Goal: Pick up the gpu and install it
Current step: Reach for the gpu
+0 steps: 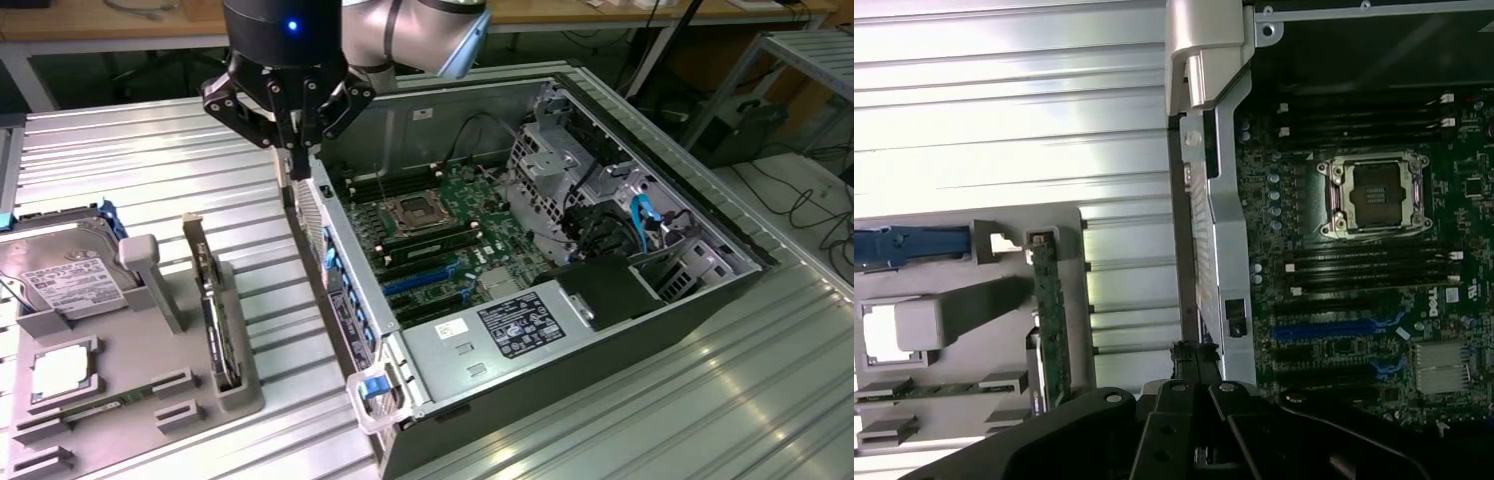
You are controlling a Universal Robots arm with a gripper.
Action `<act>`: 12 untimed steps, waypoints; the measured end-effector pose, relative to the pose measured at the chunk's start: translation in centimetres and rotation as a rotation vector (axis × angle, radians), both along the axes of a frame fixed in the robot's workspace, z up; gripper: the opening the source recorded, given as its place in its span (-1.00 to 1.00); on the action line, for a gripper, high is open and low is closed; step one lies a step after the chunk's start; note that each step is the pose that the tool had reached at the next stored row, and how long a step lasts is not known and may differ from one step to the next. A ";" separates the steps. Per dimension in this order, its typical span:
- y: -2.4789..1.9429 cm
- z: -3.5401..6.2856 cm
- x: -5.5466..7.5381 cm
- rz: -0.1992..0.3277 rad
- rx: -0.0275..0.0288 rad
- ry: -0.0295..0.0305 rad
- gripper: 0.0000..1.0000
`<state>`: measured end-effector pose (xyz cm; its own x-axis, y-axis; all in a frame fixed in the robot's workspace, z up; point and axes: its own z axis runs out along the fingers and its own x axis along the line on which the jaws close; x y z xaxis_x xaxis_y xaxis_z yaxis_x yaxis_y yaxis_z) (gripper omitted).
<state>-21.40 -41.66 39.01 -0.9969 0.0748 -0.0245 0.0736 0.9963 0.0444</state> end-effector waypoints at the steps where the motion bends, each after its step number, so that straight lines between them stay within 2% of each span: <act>1: -0.02 0.00 -0.1 0.000 0.0000 0.0000 -0.79; 12: -0.27 -0.06 -1.3 0.000 -0.0001 0.0001 -0.79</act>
